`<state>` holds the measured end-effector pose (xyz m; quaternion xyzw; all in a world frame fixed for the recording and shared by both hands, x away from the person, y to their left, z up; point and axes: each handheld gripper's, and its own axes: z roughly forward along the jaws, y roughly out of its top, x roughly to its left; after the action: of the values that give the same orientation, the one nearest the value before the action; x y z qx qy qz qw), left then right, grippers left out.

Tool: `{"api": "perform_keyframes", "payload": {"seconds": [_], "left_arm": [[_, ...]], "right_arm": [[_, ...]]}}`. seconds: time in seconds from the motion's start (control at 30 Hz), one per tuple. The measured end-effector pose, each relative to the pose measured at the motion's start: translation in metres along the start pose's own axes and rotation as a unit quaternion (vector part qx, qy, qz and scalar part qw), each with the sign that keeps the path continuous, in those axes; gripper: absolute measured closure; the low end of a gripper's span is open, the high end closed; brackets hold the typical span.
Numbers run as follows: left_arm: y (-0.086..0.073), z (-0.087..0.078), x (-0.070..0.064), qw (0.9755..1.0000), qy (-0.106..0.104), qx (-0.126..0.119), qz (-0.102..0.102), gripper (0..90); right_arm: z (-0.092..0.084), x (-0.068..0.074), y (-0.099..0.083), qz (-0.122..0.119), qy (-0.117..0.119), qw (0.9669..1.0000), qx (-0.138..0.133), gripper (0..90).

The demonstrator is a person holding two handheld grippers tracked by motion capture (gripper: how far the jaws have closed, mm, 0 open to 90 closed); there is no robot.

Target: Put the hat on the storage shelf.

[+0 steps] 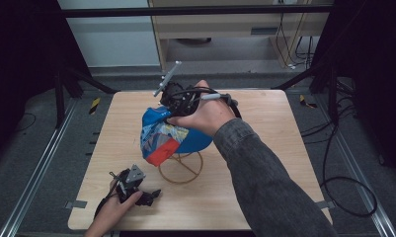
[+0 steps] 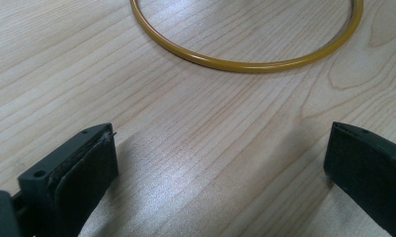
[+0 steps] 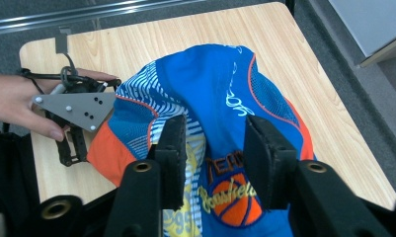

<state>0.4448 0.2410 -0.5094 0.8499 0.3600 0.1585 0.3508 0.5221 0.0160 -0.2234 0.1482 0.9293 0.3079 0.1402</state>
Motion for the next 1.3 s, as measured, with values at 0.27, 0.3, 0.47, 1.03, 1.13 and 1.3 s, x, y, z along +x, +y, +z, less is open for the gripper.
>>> {"api": "perform_keyframes", "payload": {"seconds": [0.27,0.3,0.47,1.03,1.13,1.3], "left_arm": [[0.0,0.0,0.0,1.0,0.0,0.0,0.0,0.0],[0.0,0.0,0.0,1.0,0.0,0.0,0.0,0.0],[0.0,0.0,0.0,1.0,0.0,0.0,0.0,0.0],[0.0,0.0,0.0,1.0,-0.001,0.0,0.001,0.0],[0.0,0.0,0.0,1.0,-0.001,0.0,0.001,0.0],[0.0,0.001,0.0,1.0,-0.001,-0.001,0.001,0.0]], "right_arm": [[-0.008,0.001,-0.008,0.016,0.004,0.9998,-0.012,54.0],[-0.009,0.001,-0.01,0.019,0.003,0.9997,-0.014,53.6],[-0.014,-0.001,-0.017,0.027,-0.004,0.9995,-0.017,48.1],[-0.022,-0.01,-0.029,0.079,-0.029,0.996,-0.03,16.9],[-0.022,-0.011,-0.029,0.084,-0.032,0.9952,-0.039,11.6],[-0.022,-0.01,-0.031,0.078,-0.031,0.9955,-0.043,7.3]]}}
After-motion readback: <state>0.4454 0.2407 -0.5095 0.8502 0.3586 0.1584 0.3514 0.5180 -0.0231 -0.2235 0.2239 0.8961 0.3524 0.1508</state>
